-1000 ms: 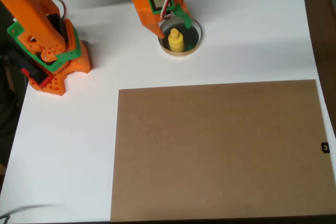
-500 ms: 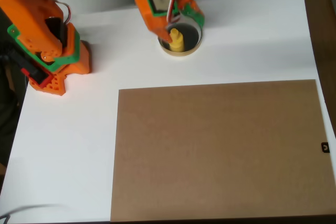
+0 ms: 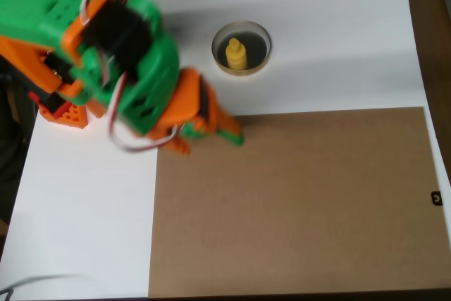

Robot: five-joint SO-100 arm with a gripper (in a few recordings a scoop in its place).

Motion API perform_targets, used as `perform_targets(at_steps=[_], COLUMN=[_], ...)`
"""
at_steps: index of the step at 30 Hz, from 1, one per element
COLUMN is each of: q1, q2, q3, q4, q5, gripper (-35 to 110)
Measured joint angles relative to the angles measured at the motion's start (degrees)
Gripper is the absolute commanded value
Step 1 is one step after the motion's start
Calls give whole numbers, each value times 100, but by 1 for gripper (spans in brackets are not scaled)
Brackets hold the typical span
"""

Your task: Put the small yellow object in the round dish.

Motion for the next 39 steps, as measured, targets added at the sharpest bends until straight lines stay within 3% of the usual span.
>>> perform_targets(at_steps=[7,17,30,39], q1=[1248,2575,4500,5168], q2=[378,1169,1626,2698], q3=[615,1793,2804,3911], q4=[-686,-1907,-3366,-4377], q5=[-88,571,1942,3032], gripper=[25,26,25,23])
